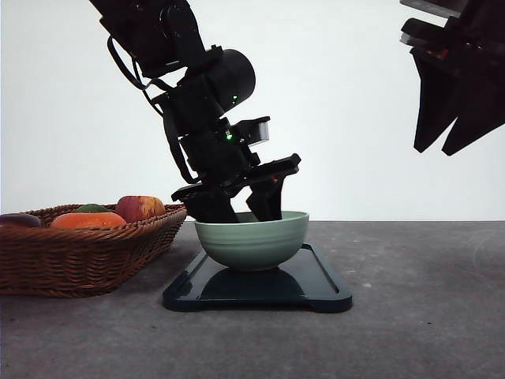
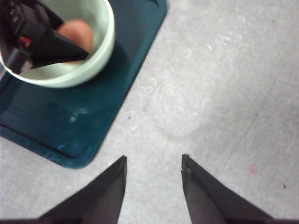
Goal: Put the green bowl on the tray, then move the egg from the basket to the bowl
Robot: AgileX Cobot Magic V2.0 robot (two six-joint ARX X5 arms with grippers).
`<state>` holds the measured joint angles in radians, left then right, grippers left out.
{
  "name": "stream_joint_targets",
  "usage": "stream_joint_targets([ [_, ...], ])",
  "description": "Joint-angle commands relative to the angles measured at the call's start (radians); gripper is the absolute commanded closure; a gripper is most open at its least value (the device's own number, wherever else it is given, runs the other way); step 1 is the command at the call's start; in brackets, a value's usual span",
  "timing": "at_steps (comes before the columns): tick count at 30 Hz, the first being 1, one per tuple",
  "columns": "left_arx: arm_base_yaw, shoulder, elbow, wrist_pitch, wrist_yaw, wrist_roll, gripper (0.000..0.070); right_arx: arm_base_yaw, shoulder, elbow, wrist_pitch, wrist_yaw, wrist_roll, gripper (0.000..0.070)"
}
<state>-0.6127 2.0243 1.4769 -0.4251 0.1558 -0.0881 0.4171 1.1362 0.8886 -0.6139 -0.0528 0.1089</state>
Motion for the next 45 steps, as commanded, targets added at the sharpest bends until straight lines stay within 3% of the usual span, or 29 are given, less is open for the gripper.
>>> stream_joint_targets([
  [1, -0.011, 0.023, 0.022, -0.001, -0.003, 0.016, 0.0227, 0.005, 0.006, 0.007, 0.006, -0.002, 0.007, 0.0473],
  [15, -0.011, -0.132, 0.058, 0.004, -0.002, 0.02, 0.0228, 0.005, 0.006, 0.007, 0.007, -0.001, 0.006, 0.0473],
  [28, -0.009, -0.412, 0.042, -0.104, 0.005, -0.028, 0.023, 0.005, 0.006, 0.007, 0.011, 0.0, 0.006, 0.0473],
  [39, 0.002, -0.7, -0.338, 0.055, -0.003, -0.069, 0.0233, 0.006, 0.006, 0.007, 0.06, 0.0, -0.046, 0.0473],
  [45, 0.059, -0.878, -0.512, 0.023, -0.036, -0.104, 0.0233, 0.006, 0.006, 0.007, 0.075, 0.0, -0.05, 0.0473],
])
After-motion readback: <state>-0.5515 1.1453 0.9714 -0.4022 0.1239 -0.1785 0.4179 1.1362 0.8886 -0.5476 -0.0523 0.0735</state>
